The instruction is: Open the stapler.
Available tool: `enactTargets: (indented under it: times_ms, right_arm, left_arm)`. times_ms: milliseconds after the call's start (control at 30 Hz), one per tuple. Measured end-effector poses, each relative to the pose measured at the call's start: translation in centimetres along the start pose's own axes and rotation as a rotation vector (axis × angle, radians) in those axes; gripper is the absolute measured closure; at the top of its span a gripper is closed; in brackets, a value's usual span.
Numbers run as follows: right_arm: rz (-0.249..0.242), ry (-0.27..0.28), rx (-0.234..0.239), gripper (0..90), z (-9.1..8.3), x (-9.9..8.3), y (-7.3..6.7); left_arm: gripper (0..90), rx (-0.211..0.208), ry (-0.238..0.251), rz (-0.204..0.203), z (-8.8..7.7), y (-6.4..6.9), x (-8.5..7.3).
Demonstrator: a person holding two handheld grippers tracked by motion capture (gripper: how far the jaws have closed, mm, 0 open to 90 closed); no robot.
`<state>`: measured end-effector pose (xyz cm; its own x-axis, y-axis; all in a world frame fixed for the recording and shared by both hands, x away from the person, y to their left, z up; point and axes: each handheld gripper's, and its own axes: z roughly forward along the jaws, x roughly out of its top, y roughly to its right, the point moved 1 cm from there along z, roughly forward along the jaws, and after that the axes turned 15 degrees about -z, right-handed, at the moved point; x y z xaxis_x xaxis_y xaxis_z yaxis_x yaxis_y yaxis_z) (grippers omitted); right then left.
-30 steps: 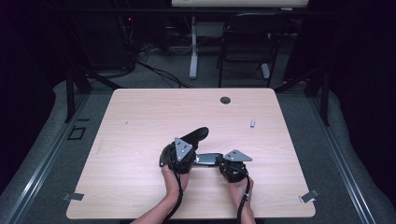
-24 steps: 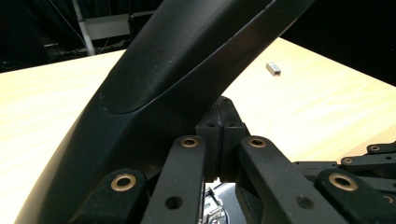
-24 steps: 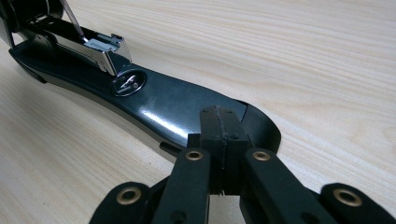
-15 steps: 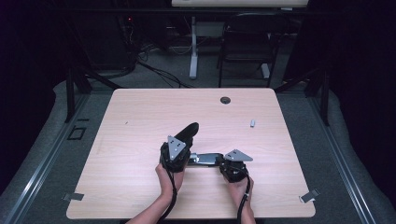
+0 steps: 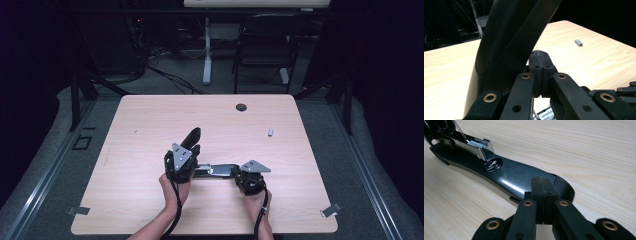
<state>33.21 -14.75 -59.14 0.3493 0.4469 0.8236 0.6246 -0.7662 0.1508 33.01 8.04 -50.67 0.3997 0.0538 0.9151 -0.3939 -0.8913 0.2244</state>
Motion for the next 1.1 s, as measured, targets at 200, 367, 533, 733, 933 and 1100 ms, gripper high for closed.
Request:
enactTargets:
  times_ms: [200, 367, 533, 733, 933, 1100]
  right_arm:
    - [-0.001, -0.002, 0.0, 90.0, 0.0, 0.0, 0.0]
    - [0.002, -0.002, 0.002, 90.0, 0.0, 0.0, 0.1]
    - [0.0, -0.002, 0.001, 90.0, 0.0, 0.0, 0.1]
    - [0.0, -0.002, 0.001, 90.0, 0.0, 0.0, 0.0]
    - [0.001, -0.002, 0.002, 90.0, 0.0, 0.0, 0.1]
    - [0.006, 0.003, 0.002, 90.0, 0.0, 0.0, 0.0]
  left_arm:
    - [90.0, 0.002, 0.006, -0.004, -0.4, -0.3, 0.4]
    - [90.0, 0.015, 0.02, 0.0, -0.8, -0.7, 0.7]
    - [90.0, 0.022, 0.028, 0.002, -1.2, -1.2, 0.9]
    - [90.0, 0.033, 0.03, 0.01, -1.8, -1.8, 1.2]
    - [90.0, 0.037, 0.036, 0.009, -2.1, -2.1, 1.3]
    - [90.0, 0.047, 0.044, 0.008, -2.4, -2.5, 1.4]
